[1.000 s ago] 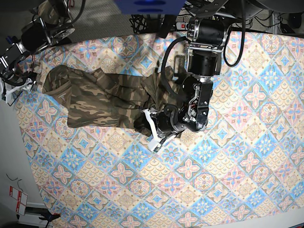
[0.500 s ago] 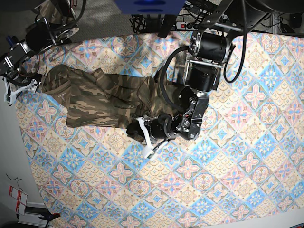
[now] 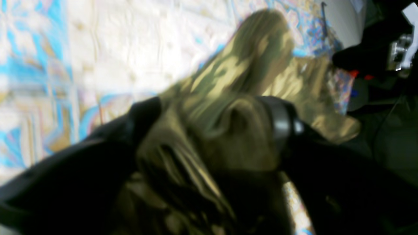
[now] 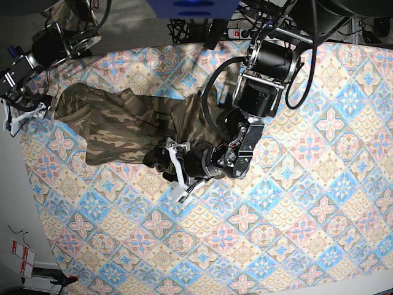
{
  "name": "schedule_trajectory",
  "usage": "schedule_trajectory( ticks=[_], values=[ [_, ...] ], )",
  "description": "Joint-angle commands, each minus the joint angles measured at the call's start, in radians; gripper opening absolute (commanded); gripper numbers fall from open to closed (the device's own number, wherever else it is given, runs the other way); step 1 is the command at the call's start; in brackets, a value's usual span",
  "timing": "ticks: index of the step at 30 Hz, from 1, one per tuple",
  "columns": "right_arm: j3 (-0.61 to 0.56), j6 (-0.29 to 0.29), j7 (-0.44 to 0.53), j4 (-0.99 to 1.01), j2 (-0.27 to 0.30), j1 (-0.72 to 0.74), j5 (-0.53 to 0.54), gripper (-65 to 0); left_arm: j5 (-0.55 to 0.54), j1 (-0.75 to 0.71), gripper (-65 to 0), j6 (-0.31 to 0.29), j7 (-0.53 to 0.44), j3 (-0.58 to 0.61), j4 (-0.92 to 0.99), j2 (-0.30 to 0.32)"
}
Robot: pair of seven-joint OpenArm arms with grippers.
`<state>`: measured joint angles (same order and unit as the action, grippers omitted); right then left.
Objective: Fold the T-shirt properly
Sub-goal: 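Fold the strip end with the left gripper toward the right gripper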
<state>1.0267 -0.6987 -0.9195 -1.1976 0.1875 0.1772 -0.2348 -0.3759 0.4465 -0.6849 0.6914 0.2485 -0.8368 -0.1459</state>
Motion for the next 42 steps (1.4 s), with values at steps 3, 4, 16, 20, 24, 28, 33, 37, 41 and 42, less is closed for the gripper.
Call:
schedule_trajectory(
  ticks=[3,4,16,20,24,28,33,37,41,42],
  values=[
    [-0.001,0.001,0.014,-0.017,0.023,0.015,0.008,-15.0,-0.041,-0.005,-16.1,-0.013,-0.028,0.051,-0.210,-0.011],
    [-0.001,0.001,0.014,-0.017,0.023,0.015,0.008,-15.0,-0.050,-0.024,-16.1,-0.013,-0.028,0.059,-0.270,-0.011],
    [-0.001,0.001,0.014,-0.029,0.025,0.015,0.008,-15.0,-0.073,-0.228,-16.2,-0.013,0.248,-0.134,-0.645,0.203],
    [-0.001,0.001,0.007,-0.029,0.025,0.015,0.012,-15.1,-0.082,-0.283,-16.2,-0.013,0.253,-0.197,-0.660,0.285],
    [-0.001,0.001,0.003,-0.032,0.025,0.022,0.016,-15.1,-0.082,-0.294,-16.2,-0.013,0.245,-0.196,-0.596,0.289],
    [-0.001,0.001,-0.066,-0.101,0.025,0.025,0.018,-15.0,-0.081,-0.268,-16.2,-0.013,0.241,-0.194,-0.491,0.286],
    [-0.001,0.001,-0.171,-0.164,0.025,0.049,0.018,-15.1,-0.071,-0.251,-16.2,-0.013,0.093,-0.134,-0.299,0.291],
    [-0.003,0.001,-0.221,-0.169,0.023,0.052,0.021,-15.1,-0.074,-0.205,-16.2,-0.013,-0.006,-0.059,-0.114,0.289],
    [-0.003,0.001,-0.266,-0.159,0.023,0.046,0.116,-15.1,-0.082,-0.186,-16.2,-0.013,-0.060,-0.001,-0.043,0.285],
    [-0.003,0.001,-0.278,-0.159,0.023,0.046,0.145,-15.0,-0.082,-0.186,-16.2,-0.013,-0.068,0.012,-0.043,0.285]
  ],
)
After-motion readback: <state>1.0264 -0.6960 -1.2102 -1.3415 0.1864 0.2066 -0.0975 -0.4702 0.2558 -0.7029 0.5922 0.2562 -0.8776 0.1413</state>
